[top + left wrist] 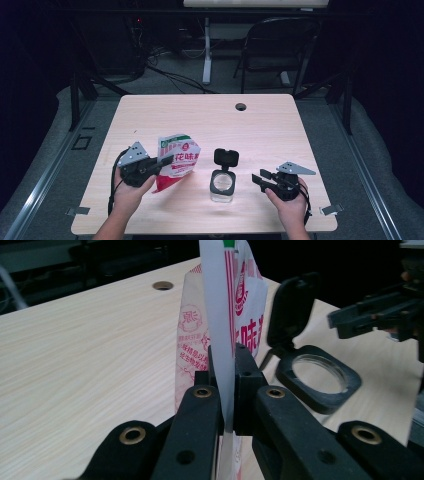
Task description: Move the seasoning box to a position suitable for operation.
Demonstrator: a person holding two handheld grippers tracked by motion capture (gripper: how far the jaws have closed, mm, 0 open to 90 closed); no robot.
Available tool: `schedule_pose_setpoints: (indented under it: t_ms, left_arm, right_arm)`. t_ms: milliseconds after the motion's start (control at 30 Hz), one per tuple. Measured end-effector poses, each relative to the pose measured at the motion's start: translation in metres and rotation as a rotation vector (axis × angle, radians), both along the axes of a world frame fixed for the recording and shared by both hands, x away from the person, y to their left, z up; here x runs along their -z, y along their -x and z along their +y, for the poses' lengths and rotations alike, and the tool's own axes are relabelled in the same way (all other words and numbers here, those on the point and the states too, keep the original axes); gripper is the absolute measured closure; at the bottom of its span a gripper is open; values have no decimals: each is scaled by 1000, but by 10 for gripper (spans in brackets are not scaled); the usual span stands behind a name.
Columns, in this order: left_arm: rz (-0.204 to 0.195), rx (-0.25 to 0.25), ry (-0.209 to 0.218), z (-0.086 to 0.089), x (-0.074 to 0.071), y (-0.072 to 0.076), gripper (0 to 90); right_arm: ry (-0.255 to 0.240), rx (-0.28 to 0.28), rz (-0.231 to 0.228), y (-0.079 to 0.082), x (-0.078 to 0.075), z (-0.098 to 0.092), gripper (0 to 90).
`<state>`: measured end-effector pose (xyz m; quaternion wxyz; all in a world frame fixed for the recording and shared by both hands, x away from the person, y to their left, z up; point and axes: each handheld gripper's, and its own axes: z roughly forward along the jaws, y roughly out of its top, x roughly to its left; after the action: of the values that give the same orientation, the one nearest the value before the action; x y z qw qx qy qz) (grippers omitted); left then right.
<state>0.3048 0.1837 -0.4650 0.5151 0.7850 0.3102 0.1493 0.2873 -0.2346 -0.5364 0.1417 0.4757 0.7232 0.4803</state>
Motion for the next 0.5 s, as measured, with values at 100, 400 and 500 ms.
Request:
schedule_pose_setpoints:
  t_ms: [100,400,500]
  left_arm:
    - [0,20,-13,-7,2,2,900]
    - [26,44,-3,-12,11,1,900]
    - [52,53,21,-9,14,-1,900]
  right_arm:
    - [1,-1,2,0,0,0,564]
    - [-2,0,4,0,0,-1,563]
    - [-6,2,-6,1,-1,-1,571]
